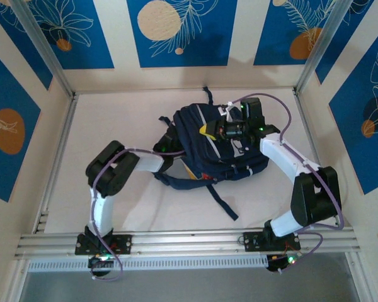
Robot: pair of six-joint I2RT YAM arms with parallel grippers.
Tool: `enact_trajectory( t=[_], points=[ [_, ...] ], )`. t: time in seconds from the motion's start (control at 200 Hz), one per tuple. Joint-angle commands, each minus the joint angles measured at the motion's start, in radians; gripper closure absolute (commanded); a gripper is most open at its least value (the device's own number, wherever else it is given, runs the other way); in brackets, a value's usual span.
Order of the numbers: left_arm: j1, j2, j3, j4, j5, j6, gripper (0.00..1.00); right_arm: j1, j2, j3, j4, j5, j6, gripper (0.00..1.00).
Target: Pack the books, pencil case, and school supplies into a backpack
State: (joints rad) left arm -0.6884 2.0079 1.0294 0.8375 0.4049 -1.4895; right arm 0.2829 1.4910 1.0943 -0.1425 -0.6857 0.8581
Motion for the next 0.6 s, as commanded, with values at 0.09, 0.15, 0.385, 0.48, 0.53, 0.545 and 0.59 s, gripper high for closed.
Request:
enact_trajectory(
  t=[0.09,0.15,0.385,0.48,0.53,0.545,0.59],
  points=[
    [0.034,-0.21,-0.144,-0.126,0.06,0.124,0.39,-0.017,-0.07,0.034,-0.129,0.113,-0.06,1.0],
    [0.048,-0.279,-0.189,-0.196,0.052,0.166,0.39,-0.018,-0.092,0.024,-0.141,0.16,-0.067,1.0],
    [0.078,-0.531,-0.232,-0.566,-0.003,0.378,0.4,-0.015,-0.156,-0.02,-0.189,0.284,-0.084,1.0],
    [0.08,-0.629,-0.166,-0.848,-0.07,0.508,0.4,-0.007,-0.165,-0.022,-0.249,0.342,-0.067,1.0],
    [0.079,-0.679,-0.129,-0.986,-0.112,0.582,0.4,-0.007,-0.161,-0.023,-0.282,0.347,-0.041,1.0],
    [0.079,-0.693,-0.121,-1.017,-0.123,0.603,0.39,-0.007,-0.159,-0.022,-0.292,0.346,-0.034,1.0],
    [0.08,-0.731,-0.099,-1.122,-0.163,0.65,0.36,0.0,-0.148,-0.019,-0.32,0.346,-0.017,1.0]
  ],
)
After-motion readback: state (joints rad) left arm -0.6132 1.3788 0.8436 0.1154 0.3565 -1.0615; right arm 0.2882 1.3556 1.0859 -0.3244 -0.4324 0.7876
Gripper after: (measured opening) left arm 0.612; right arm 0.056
